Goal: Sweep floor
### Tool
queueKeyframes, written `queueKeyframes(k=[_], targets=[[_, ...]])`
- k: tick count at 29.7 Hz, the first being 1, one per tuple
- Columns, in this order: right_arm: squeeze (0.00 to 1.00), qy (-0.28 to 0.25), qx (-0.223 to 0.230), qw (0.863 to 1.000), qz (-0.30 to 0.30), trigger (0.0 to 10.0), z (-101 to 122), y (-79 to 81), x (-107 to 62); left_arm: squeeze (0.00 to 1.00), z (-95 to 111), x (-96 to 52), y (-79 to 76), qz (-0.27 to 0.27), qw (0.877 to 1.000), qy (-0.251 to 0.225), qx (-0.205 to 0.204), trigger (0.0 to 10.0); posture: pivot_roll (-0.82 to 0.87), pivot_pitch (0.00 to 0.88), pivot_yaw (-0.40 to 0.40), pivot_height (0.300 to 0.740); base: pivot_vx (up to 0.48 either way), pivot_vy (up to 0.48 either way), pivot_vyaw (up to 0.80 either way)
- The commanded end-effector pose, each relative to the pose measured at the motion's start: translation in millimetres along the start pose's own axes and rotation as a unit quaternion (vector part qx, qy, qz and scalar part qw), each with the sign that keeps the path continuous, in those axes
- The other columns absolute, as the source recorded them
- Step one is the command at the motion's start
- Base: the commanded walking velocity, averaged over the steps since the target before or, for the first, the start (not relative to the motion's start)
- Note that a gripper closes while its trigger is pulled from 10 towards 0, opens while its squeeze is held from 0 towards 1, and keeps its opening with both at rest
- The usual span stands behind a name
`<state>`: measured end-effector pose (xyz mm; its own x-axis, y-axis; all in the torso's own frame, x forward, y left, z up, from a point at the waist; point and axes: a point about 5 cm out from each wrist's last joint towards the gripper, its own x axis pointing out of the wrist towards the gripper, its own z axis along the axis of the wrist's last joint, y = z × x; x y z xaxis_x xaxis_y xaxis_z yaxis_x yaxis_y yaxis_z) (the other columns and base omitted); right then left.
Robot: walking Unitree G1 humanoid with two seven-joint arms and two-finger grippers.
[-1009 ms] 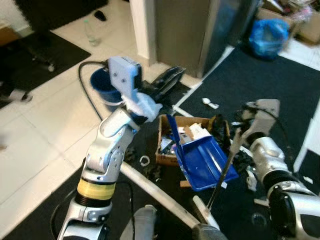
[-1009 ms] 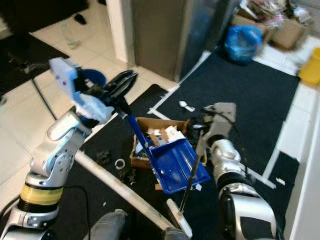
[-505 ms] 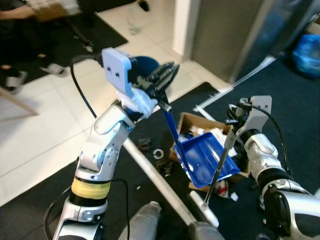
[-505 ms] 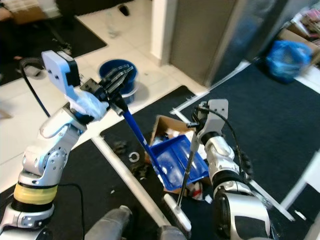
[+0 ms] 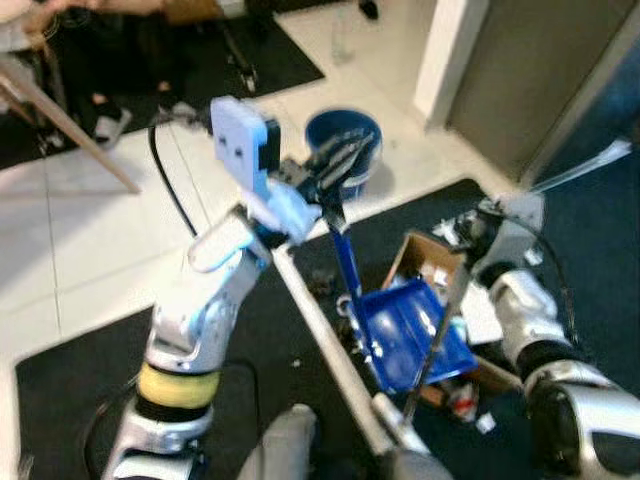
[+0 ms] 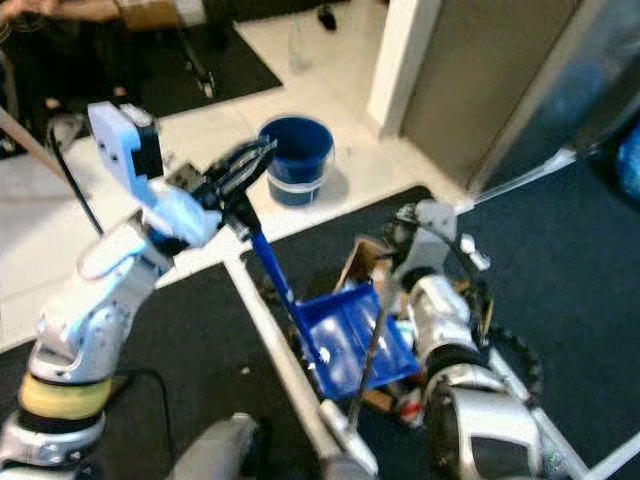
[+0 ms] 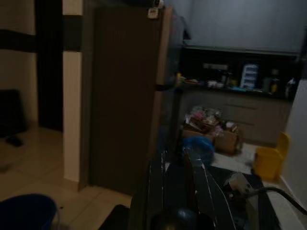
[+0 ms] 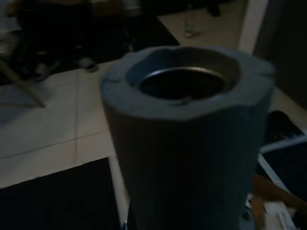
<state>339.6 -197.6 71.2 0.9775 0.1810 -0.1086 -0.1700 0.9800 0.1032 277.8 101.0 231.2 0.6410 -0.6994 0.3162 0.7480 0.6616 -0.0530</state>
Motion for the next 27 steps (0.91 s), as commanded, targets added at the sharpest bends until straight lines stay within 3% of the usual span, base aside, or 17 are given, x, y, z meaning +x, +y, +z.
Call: queueKeyframes(k=[1, 27], targets=[[0.0, -0.001, 0.001, 1.0, -0.004, 10.0, 1, -2.4, -0.2, 0.0, 10, 1.9, -9.5, -0.035, 0.999, -0.02, -0.004, 10.0, 0.21, 0.019, -0.053, 0.74, 0.0, 0.0, 0.74], [0.0, 0.024, -0.016, 1.0, -0.009, 10.0, -3, -4.9, -1.3, 0.0, 2, -18.6, -13.7, -0.071, 0.996, 0.023, -0.046, 10.0, 0.21, 0.025, -0.061, 0.74, 0.0, 0.0, 0.74]])
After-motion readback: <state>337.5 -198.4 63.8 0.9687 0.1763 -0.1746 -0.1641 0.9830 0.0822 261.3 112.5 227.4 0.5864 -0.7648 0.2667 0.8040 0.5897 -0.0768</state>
